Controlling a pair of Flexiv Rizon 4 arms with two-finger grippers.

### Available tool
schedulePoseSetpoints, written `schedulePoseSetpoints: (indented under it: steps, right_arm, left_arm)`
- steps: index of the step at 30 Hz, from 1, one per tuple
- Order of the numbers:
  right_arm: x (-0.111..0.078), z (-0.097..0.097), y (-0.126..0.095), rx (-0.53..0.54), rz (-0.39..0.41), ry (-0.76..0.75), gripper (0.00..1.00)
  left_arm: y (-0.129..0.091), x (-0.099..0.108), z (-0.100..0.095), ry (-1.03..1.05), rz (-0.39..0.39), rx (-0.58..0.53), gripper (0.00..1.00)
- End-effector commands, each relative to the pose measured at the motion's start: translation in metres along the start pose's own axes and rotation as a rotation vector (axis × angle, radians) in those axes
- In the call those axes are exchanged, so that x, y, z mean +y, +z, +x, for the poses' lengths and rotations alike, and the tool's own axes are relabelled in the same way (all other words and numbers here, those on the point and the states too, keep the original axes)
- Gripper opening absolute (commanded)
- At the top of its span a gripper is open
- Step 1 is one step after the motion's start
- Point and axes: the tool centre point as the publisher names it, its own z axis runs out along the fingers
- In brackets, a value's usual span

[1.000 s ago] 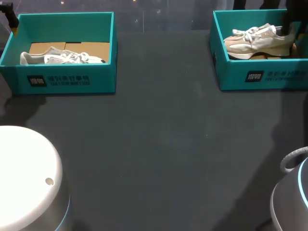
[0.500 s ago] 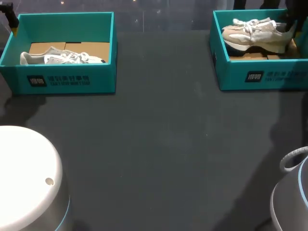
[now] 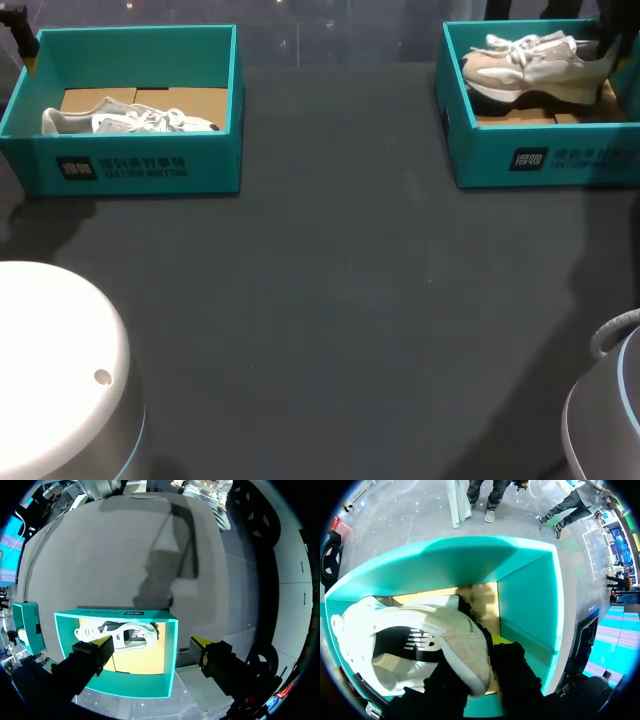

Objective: Take the shoe out of the shoebox, open the shoe tongue, remove and reinsert the insole, then place the shoe into the shoebox

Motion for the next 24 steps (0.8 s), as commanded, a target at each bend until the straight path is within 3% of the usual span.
schedulePoseSetpoints:
  steps: [1, 24]
  right_arm:
    - [-0.006, -0.003, -0.012, -0.001, -0.014, 0.004, 0.0]
    - [-0.011, -0.013, -0.088, -0.046, -0.091, 0.018, 0.0]
  left_arm:
    - [-0.001, -0.001, 0.0, 0.001, -0.002, 0.003, 1.0]
    - [-0.001, -0.001, 0.0, 0.001, -0.002, 0.003, 1.0]
